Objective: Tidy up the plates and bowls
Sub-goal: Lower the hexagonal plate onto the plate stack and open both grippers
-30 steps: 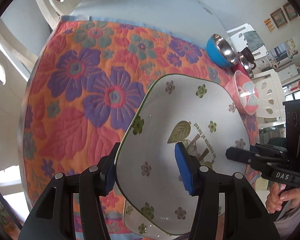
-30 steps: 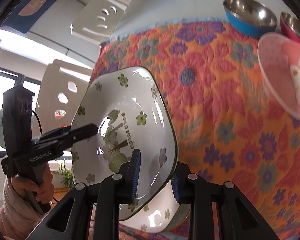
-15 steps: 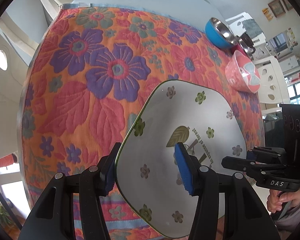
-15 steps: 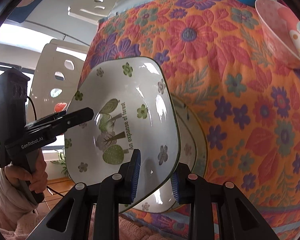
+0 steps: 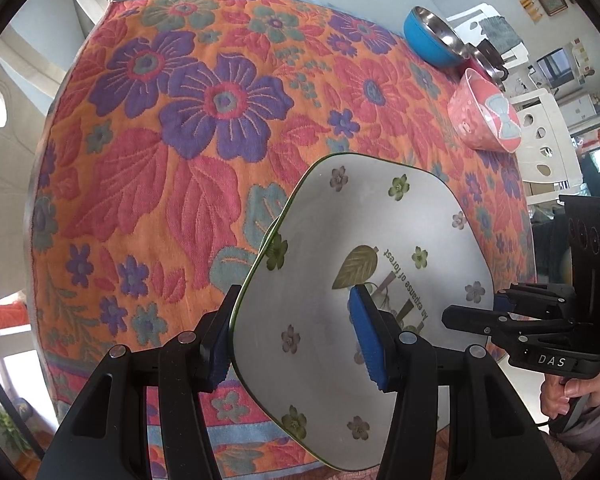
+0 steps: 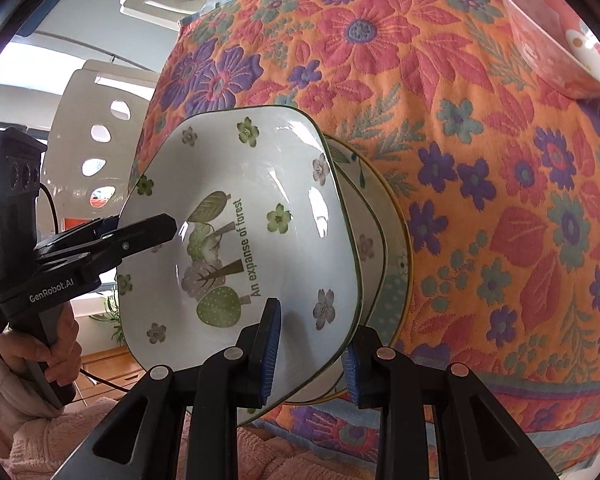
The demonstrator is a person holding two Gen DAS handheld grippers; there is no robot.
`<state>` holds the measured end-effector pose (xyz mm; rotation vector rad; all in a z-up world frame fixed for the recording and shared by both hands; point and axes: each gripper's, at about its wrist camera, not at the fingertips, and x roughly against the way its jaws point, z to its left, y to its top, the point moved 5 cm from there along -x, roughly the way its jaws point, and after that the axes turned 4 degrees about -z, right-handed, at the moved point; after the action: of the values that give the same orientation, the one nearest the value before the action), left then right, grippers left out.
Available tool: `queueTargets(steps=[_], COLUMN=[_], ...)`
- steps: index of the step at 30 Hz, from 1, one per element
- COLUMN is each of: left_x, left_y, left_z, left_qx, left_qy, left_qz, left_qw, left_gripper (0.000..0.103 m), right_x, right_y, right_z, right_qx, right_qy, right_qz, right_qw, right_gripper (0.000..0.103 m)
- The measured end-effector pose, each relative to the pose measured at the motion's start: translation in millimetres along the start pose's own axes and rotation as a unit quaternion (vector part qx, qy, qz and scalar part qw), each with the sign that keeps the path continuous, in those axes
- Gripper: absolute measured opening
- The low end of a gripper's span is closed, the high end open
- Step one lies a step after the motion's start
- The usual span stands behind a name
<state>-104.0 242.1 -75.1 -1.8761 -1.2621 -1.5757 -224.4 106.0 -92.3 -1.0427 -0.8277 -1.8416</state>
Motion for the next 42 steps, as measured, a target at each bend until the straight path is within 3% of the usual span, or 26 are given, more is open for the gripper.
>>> queueTargets(steps=[13, 19, 42], left_x=[-5, -8, -16], left_y=[-10, -10, 5], left_z=[3, -4, -17], left_qx=[-0.001, -0.033, -0.063], left_qy=[0.014, 0.039, 0.019], left_qz=[0.009, 0.01, 0.035], left_qw=[0.9999, 0.9986, 0.9972], left_gripper=[0.05, 0.05, 0.05], right_x=[-2, 1, 13], right_y=[-1, 0, -2], right_z=[1, -2, -9], right_qx=[-0.014, -0.016, -0.06], right_qy=[-0.01, -0.012, -0.036], right_qz=[0.001, 0.005, 0.028], right_qw=[1.0, 1.0, 0.997], right_gripper=[0.03, 0.03, 0.039])
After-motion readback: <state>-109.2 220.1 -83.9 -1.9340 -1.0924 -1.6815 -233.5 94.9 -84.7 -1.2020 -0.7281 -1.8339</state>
